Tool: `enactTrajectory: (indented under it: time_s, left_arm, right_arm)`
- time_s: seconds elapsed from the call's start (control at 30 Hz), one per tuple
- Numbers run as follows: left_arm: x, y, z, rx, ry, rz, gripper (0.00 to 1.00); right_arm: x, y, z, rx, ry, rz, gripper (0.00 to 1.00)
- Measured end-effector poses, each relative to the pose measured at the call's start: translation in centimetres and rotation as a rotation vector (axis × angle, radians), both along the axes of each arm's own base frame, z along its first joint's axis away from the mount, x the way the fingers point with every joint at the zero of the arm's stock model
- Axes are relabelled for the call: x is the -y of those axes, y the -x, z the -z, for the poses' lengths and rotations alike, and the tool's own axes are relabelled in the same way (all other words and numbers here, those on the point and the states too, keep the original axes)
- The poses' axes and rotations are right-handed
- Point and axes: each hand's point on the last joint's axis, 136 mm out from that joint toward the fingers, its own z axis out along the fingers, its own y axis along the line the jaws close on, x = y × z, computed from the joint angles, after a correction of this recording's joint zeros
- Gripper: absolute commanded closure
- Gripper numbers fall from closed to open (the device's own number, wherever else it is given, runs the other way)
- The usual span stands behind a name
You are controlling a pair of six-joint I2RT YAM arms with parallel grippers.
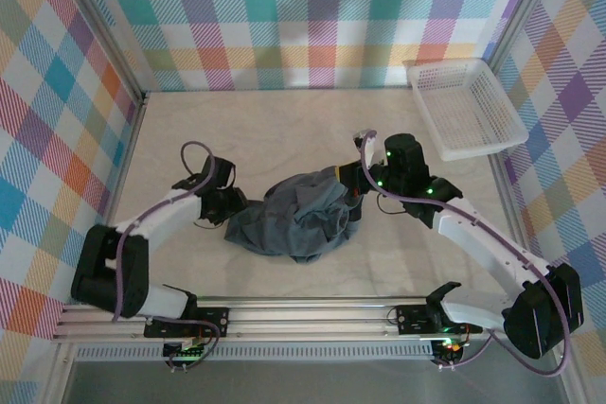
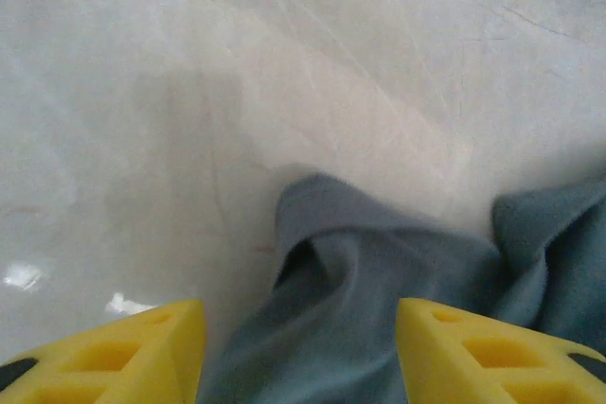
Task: Fold the inside-out t-shirt
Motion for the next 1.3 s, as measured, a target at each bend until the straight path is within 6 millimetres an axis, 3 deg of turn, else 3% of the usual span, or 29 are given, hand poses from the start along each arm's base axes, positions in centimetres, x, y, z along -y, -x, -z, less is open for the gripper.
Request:
enactTrajectory:
  time_s: [0.03,0.1,0.2,0.3,0.37,0.43,0.5,0.53,0.6,0.67,0.77,0.8,0.87,0.97,1.03,1.1,1.17,1.2,1.23,1.3]
  left_arm:
    - [0.3,-0.3,0.5,-0.01,0.006,0.009,0.63]
    - [0.7,-0.4,1.4,-0.031,0.017,0.022,0.99]
    - [0.7,-0.7,1.0,-0.031,0.029,0.033,1.0]
    - [-0.3,-2.4,-3.4,0.047,0.036,0.026,1.0]
    - [-1.6,-4.8,-10.5,0.201,0.039,0.006,1.0]
    - [-3.6,-6.6,-19.5,0.405,0.029,-0.025,1.0]
    - [-5.6,-6.7,-29.0,0.628,0.004,-0.062,1.0]
    - [-6.4,-6.0,-32.8,0.718,-0.01,-0.077,1.0]
    - [-7.3,-3.7,-38.2,0.85,-0.029,-0.091,1.0]
    - [-7.5,-1.4,-40.4,0.91,-0.033,-0.088,1.0]
    - [-7.7,1.3,-39.1,0.893,-0.036,-0.087,1.0]
    - [-7.7,1.6,-37.6,0.862,-0.036,-0.087,0.96]
    - [-7.5,2.1,-32.2,0.751,-0.025,-0.088,0.82]
    - [-6.7,3.5,-21.0,0.505,0.024,-0.087,0.73]
    - [-5.9,5.7,-13.2,0.309,0.069,-0.087,0.69]
    - [-5.4,8.6,-8.0,0.158,0.105,-0.098,0.68]
    - [-5.0,10.9,-5.8,0.08,0.132,-0.108,0.67]
    - [-4.9,11.3,-5.8,0.078,0.14,-0.107,0.66]
    - [-4.8,11.2,-6.0,0.084,0.147,-0.106,0.65]
    - [-4.7,10.9,-6.6,0.093,0.15,-0.101,0.63]
  right_arm:
    - [-0.1,0.1,0.0,-0.001,-0.003,-0.005,1.0]
    - [-0.1,0.1,0.0,-0.006,-0.007,-0.002,1.0]
    - [0.4,-0.3,-0.4,-0.015,-0.001,0.039,1.0]
    - [1.3,-1.7,-4.1,0.049,-0.007,0.13,1.0]
    - [2.6,-2.9,-9.7,0.17,-0.048,0.221,1.0]
    - [4.5,-3.4,-16.4,0.316,-0.118,0.313,1.0]
    - [6.7,-3.0,-23.0,0.46,-0.204,0.396,1.0]
    - [7.8,-2.5,-26.1,0.527,-0.246,0.428,1.0]
    - [9.3,-1.3,-30.3,0.623,-0.302,0.461,1.0]
    - [9.9,-0.5,-32.6,0.676,-0.335,0.472,1.0]
    - [10.7,0.0,-32.9,0.69,-0.337,0.502,1.0]
    - [10.9,-0.2,-32.1,0.676,-0.324,0.516,1.0]
    - [11.3,-0.7,-29.3,0.627,-0.28,0.549,1.0]
    - [11.8,-1.6,-21.4,0.49,-0.177,0.595,1.0]
    - [12.4,-1.9,-14.4,0.36,-0.082,0.63,1.0]
    - [13.2,-1.6,-7.7,0.232,0.015,0.656,1.0]
    - [14.2,-0.5,-1.9,0.107,0.103,0.68,1.0]
    - [14.5,0.1,-0.2,0.067,0.126,0.686,1.0]
    - [14.8,0.7,1.0,0.037,0.139,0.69,1.0]
    - [15.0,1.2,1.5,0.014,0.135,0.699,1.0]
